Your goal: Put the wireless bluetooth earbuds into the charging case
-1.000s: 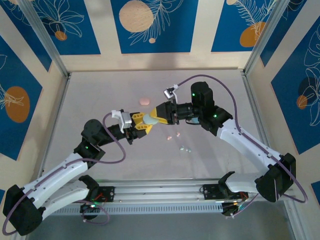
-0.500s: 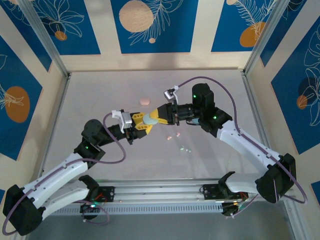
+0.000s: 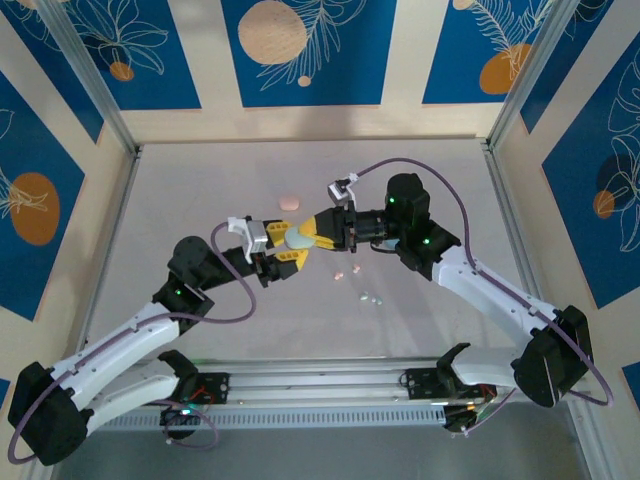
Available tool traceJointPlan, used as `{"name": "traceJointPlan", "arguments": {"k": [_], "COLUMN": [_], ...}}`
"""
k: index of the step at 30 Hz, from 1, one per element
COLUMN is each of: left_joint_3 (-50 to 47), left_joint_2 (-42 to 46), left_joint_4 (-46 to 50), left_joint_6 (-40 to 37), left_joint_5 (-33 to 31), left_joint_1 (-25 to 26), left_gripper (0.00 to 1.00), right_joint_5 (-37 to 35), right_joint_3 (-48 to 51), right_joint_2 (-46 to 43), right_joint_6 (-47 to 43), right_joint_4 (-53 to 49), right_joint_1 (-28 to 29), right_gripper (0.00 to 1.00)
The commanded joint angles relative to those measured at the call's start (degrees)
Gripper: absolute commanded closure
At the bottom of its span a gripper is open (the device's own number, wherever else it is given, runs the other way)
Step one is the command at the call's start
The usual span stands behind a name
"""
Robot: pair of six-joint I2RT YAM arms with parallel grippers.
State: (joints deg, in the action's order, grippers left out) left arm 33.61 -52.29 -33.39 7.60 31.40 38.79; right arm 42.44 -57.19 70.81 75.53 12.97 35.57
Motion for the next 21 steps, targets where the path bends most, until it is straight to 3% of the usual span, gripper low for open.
{"name": "traceJointPlan", "arguments": {"k": [1, 16, 21], "left_joint_3": [2.17, 2.30, 2.52], "left_joint_2": [0.00, -0.65, -0.58], "left_joint_4": [-2.63, -4.14, -3.65], "left_joint_6": [0.90, 2.10, 1.89], "left_joint_5": [-0.28, -0.55, -0.45], "left_joint_1": [0.50, 0.54, 0.58], "left_gripper": [0.49, 0.52, 0.58], "right_joint_5": [-0.17, -0.87, -0.69], "right_joint_3": [0.50, 0.85, 0.41], "right_joint_2": [-0.66, 0.07, 0.44], "right_joint_6": [1.20, 0.90, 0.70], "right_joint_4": [1.99, 1.80, 2.01], "right_joint_1": [0.38, 0.73, 1.17], "right_gripper": [0.89, 0.88, 0.87]}}
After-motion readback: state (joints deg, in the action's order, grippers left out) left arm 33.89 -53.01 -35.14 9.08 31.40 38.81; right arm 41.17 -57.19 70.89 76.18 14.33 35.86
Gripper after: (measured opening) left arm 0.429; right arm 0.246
